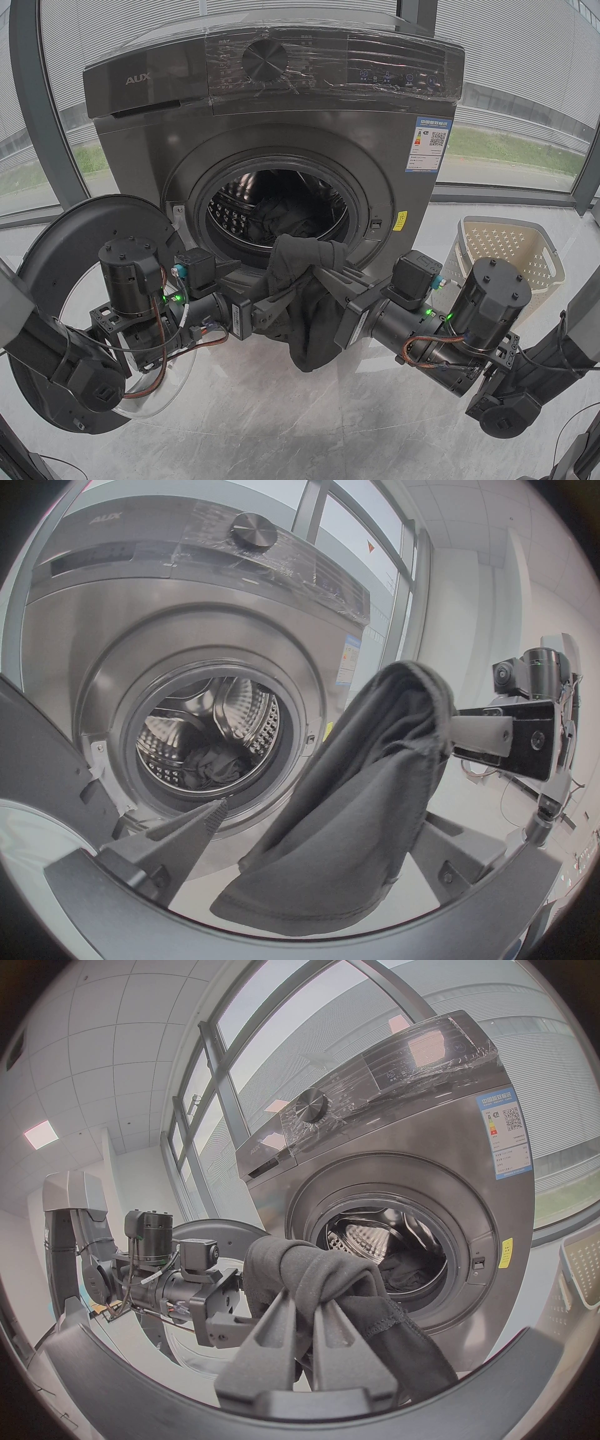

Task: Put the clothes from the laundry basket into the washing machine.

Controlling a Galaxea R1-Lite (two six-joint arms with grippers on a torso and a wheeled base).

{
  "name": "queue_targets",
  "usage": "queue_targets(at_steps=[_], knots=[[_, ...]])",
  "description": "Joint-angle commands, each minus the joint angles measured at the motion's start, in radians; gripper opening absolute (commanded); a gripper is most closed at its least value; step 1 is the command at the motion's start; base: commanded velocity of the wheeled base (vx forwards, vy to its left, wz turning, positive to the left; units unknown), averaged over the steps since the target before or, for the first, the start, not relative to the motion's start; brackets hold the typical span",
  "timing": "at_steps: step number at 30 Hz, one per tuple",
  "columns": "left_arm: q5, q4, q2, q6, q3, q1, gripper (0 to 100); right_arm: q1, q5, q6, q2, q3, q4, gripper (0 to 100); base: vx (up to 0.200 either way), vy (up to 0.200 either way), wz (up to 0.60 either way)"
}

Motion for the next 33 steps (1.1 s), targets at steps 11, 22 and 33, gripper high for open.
queue_targets(at_steps=[11, 22, 33], knots=[[-0.001, 0.0, -0.065, 0.013, 0.037, 0.044, 100, -0.029, 0.002, -0.02, 0.003, 0.002, -0.001, 0, 0.0, 0.0, 0.0], [-0.006, -0.007, -0.004, 0.008, 0.009, 0.027, 100, -0.015, 0.002, -0.02, 0.003, -0.003, -0.001, 0, 0.0, 0.0, 0.0], [-0.004, -0.044, 0.019, -0.001, -0.019, 0.023, 100, -0.012, 0.002, -0.02, 0.003, 0.002, -0.001, 0, 0.0, 0.0, 0.0]])
